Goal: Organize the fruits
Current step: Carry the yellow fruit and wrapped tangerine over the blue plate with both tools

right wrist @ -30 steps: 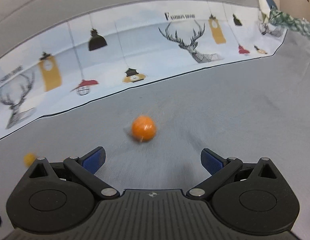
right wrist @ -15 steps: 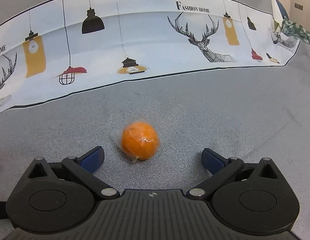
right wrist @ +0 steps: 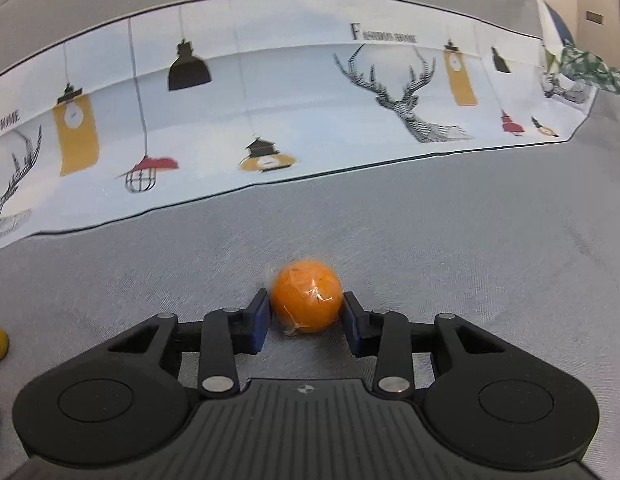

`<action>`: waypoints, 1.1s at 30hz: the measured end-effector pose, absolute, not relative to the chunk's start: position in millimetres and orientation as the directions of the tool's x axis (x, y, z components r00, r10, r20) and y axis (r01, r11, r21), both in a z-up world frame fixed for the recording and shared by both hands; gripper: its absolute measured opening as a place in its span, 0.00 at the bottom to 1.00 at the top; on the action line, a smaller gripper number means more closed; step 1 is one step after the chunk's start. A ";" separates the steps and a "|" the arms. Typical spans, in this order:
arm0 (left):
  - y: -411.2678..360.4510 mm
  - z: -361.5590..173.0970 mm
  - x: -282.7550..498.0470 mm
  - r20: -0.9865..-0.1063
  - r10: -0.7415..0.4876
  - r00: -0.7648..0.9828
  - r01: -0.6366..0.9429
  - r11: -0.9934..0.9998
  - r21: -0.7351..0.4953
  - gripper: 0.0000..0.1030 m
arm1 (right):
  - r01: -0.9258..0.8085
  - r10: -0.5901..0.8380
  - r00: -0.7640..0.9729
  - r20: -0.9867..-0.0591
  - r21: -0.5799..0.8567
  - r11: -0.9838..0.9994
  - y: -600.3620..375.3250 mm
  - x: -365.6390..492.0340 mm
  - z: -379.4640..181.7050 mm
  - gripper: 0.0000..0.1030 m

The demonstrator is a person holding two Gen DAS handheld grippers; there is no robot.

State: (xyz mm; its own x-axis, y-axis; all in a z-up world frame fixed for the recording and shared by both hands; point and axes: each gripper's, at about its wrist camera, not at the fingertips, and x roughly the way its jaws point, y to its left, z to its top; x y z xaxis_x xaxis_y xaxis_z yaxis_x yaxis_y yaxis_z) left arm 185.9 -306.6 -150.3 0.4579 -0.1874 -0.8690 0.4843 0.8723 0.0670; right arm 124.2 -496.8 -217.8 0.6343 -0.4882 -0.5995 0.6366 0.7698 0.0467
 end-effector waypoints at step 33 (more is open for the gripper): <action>5.6 43.6 -70.8 -0.741 -0.145 0.656 0.243 0.970 0.025 0.29 | -0.040 0.169 0.826 -0.538 0.243 0.969 -173.0 -130.1 1.1 0.38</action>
State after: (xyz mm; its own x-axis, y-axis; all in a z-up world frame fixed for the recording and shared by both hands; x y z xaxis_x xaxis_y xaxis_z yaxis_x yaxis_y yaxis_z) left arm -70.8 5.6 43.6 0.6562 -0.1453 -0.7405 0.2430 0.9697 0.0250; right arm -130.1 -173.0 1.1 0.8261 0.1685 -0.5378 -0.0397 0.9693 0.2427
